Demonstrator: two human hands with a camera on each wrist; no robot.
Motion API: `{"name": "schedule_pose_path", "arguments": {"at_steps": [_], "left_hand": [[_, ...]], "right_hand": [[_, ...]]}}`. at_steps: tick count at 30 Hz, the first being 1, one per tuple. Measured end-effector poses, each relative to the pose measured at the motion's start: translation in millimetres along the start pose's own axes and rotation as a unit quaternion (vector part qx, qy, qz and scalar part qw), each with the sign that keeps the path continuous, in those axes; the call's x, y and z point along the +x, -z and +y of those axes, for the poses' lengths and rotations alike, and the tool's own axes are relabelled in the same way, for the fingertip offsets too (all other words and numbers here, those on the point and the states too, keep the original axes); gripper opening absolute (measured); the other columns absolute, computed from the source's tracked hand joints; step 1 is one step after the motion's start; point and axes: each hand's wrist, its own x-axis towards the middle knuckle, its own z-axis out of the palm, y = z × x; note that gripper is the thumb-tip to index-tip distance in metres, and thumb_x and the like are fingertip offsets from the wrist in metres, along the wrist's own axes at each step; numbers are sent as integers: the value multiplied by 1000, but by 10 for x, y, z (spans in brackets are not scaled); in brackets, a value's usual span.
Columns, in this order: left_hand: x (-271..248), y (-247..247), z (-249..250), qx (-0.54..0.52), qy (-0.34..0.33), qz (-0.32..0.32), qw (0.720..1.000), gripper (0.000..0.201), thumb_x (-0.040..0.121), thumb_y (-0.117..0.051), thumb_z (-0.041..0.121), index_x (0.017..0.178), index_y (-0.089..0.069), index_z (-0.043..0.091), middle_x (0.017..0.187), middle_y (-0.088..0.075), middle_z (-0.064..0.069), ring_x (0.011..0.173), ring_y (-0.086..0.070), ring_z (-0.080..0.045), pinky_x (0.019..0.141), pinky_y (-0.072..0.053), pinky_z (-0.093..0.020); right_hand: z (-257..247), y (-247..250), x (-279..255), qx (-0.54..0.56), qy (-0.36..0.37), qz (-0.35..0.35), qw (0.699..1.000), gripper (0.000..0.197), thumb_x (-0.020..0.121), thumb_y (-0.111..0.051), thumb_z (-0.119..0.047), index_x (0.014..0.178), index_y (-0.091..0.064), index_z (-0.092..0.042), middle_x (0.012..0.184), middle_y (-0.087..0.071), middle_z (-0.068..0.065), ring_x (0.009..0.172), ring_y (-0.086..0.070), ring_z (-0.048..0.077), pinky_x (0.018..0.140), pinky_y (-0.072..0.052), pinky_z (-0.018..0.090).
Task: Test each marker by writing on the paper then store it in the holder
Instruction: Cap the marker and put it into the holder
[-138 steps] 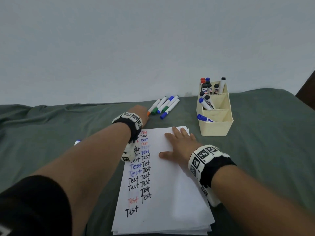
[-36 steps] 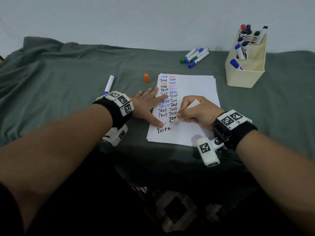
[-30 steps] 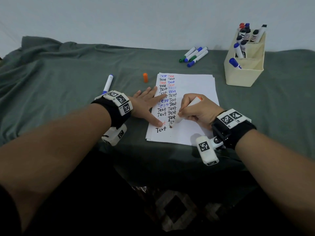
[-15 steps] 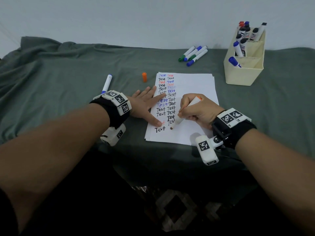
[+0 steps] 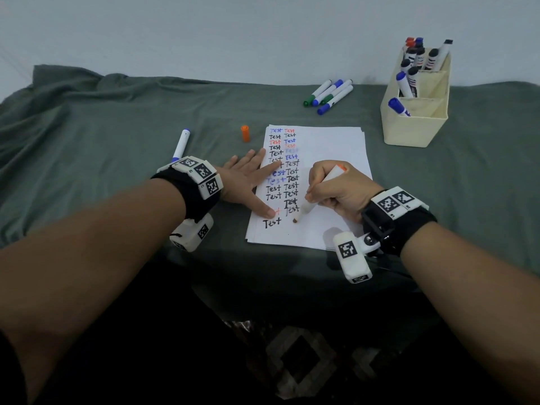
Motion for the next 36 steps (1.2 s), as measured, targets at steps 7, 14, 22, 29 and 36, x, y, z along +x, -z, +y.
{"name": "schedule_pose_path", "arguments": {"at_steps": [7, 14, 22, 29, 36], "left_hand": [[14, -4, -6, 0, 4, 1, 1000, 139, 36, -38, 107, 145, 27, 48, 157, 35, 4, 144, 31, -18, 114, 17, -45], [13, -2, 3, 0, 6, -3, 1000, 141, 35, -37, 107, 145, 27, 47, 157, 35, 3, 145, 30, -19, 114, 17, -45], [8, 8, -11, 3, 6, -9, 1000, 140, 37, -39, 106, 145, 28, 47, 156, 36, 4, 144, 32, -17, 113, 17, -43], [23, -11, -31, -6, 3, -1, 1000, 138, 39, -42, 104, 146, 25, 47, 157, 34, 4, 145, 30, -17, 114, 17, -42], [-17, 60, -69, -39, 2, 69, 997, 111, 60, -54, 90, 152, -11, 45, 164, 1, 4, 151, -1, -22, 121, -8, -51]], "right_hand": [[30, -20, -38, 27, 23, 45, 998, 29, 59, -63, 13, 54, -47, -11, 55, -49, 6, 51, -33, 18, 55, -18, 37], [22, -22, -48, 12, 15, 18, 1000, 29, 56, -65, 12, 53, -45, -9, 61, -39, 12, 53, -31, 20, 58, -15, 43], [25, -12, -31, 14, 12, 26, 1000, 30, 56, -67, 10, 54, -45, -10, 62, -39, 13, 52, -32, 19, 54, -19, 35], [23, 41, -41, 155, 10, 65, 986, 29, 69, -64, 12, 57, -52, -11, 64, -61, 14, 47, -44, 16, 45, -29, 21], [19, 69, -2, 251, 25, 107, 962, 18, 84, -74, -4, 75, -63, -15, 74, -55, 12, 46, -48, 11, 45, -39, 20]]}}
